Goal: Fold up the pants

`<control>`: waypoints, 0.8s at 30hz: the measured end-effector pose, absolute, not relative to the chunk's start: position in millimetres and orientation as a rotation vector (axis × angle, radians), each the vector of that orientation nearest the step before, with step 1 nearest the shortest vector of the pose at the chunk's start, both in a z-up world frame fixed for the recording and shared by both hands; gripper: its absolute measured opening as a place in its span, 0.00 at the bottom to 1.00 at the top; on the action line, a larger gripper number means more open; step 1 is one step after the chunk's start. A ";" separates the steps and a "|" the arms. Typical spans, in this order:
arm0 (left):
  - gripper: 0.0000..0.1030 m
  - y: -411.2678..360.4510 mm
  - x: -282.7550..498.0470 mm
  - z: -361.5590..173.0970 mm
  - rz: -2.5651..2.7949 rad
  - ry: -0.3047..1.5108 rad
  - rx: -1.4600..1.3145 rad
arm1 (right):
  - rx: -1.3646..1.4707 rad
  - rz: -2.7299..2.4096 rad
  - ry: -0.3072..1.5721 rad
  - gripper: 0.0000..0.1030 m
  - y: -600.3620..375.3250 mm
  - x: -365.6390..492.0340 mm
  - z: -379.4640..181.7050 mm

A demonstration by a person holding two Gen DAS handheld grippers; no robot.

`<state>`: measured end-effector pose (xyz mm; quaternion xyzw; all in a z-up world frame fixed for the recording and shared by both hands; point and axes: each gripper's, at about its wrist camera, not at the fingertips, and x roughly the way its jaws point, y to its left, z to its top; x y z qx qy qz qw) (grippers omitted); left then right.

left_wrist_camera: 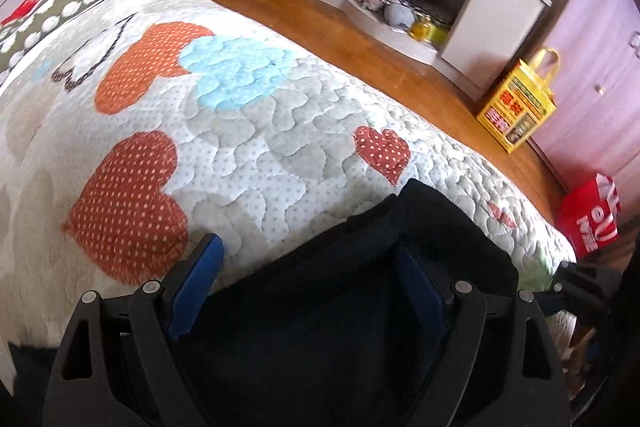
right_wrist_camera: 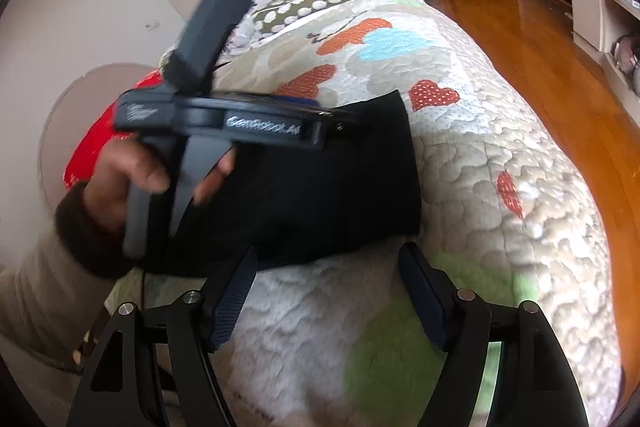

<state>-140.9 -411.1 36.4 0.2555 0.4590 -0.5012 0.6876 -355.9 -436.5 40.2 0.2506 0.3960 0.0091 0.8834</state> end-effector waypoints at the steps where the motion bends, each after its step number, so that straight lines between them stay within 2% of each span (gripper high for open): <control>1: 0.85 -411.0 -141.1 36.3 -1.136 1.021 0.581 | 0.531 0.026 0.824 0.75 -437.9 -357.8 40.0; 7: 0.85 -412.9 -139.1 34.1 -1.170 1.003 0.583 | 0.620 -0.004 0.751 0.77 -444.7 -342.5 26.8; 9: 0.82 -413.4 -139.1 33.1 -1.190 0.997 0.580 | 0.612 -0.019 0.726 0.66 -444.4 -333.2 23.9; 10: 0.79 -413.1 -138.1 32.8 -1.197 1.000 0.569 | 0.614 -0.026 0.709 0.43 -445.6 -329.7 22.2; 11: 0.78 -412.5 -136.7 32.9 -1.201 1.004 0.550 | 0.624 -0.035 0.700 0.26 -449.1 -327.4 19.3; 14: 0.64 -408.9 -135.2 37.0 -1.216 1.007 0.511 | 0.713 -0.010 0.650 0.20 -460.9 -328.1 19.3; 16: 0.48 -405.5 -133.8 43.9 -1.244 1.029 0.470 | 0.684 -0.005 0.626 0.18 -457.5 -329.0 34.1; 20: 0.50 -375.0 -122.7 84.3 -1.225 0.997 0.364 | 0.572 0.036 0.592 0.18 -439.6 -321.8 77.7; 21: 0.59 -363.6 -118.5 94.0 -1.210 0.984 0.338 | 0.546 0.052 0.585 0.18 -433.7 -320.2 86.2; 22: 0.72 -343.0 -110.9 108.2 -1.164 0.973 0.297 | 0.511 0.076 0.577 0.18 -425.2 -316.2 96.7; 24: 0.78 -305.6 -97.6 125.0 -1.087 0.961 0.228 | 0.432 0.153 0.565 0.18 -400.4 -304.5 117.9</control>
